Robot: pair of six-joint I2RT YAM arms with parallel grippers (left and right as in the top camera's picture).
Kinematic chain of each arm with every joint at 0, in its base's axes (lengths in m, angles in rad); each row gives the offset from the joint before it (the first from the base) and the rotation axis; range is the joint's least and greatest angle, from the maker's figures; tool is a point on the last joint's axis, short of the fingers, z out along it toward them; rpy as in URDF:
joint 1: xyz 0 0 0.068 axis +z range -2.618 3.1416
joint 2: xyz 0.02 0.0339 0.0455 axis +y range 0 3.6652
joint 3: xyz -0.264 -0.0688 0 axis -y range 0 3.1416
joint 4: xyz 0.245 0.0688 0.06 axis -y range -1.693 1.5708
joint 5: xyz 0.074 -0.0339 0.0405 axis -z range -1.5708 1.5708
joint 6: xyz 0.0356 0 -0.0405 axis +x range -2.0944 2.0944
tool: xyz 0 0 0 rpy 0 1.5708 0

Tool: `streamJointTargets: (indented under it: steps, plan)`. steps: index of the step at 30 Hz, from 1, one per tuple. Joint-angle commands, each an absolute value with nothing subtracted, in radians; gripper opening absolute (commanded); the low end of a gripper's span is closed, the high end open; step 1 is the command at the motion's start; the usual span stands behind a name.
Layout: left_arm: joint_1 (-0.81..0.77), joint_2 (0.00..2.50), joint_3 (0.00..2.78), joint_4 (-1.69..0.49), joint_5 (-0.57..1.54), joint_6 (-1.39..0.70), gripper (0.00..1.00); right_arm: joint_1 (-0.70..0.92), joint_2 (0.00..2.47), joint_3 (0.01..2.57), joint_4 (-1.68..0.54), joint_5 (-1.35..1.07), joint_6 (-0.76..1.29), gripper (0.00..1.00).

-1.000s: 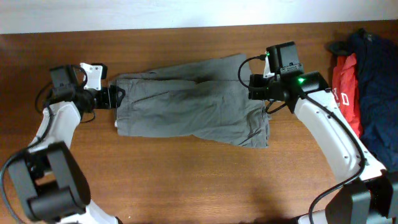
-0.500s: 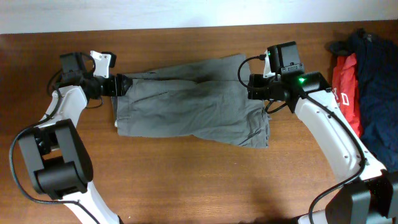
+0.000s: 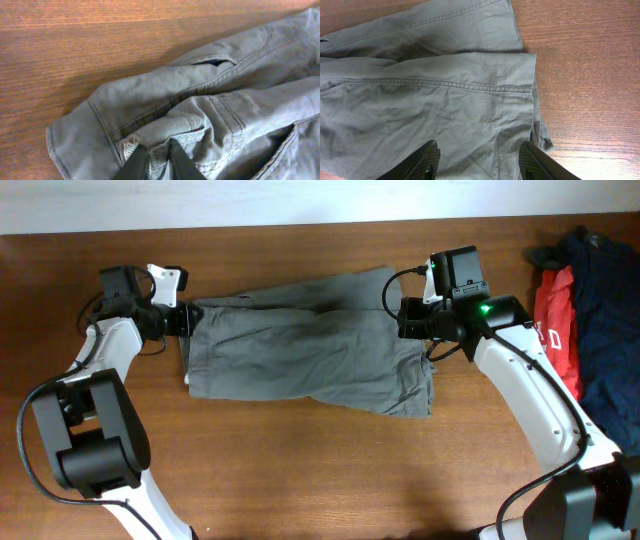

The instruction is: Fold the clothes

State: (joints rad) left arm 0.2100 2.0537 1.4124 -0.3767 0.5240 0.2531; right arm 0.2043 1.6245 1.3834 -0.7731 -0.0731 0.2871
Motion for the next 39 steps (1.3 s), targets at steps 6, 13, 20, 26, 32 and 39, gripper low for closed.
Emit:
streamJointTargets:
  steps: [6, 13, 20, 26, 32, 39]
  plan:
    - [0.212, 2.042, 1.551, -0.511, 0.599, 0.232, 0.0, 0.194, 1.628, 1.386, -0.739, 0.013, 0.285, 0.58]
    - [0.212, 2.002, 1.673, -0.704, 0.598, 0.233, 0.0, 0.11, 1.675, 1.386, -0.667, -0.035, 0.286, 0.58]
    - [0.212, 2.0, 1.674, -0.765, 0.579, 0.233, 0.0, 0.056, 1.834, 1.386, -0.575, -0.147, 0.285, 0.62]
    - [0.212, 2.0, 1.674, -0.765, 0.58, 0.233, 0.0, 0.052, 1.982, 1.386, -0.45, -0.258, 0.214, 0.67]
    - [0.212, 2.0, 1.674, -0.764, 0.576, 0.233, 0.0, 0.044, 2.045, 1.386, -0.429, -0.253, 0.215, 0.7]
    - [0.212, 2.0, 1.674, -0.764, 0.576, 0.233, 0.0, 0.043, 2.051, 1.386, -0.435, -0.252, 0.215, 0.6]
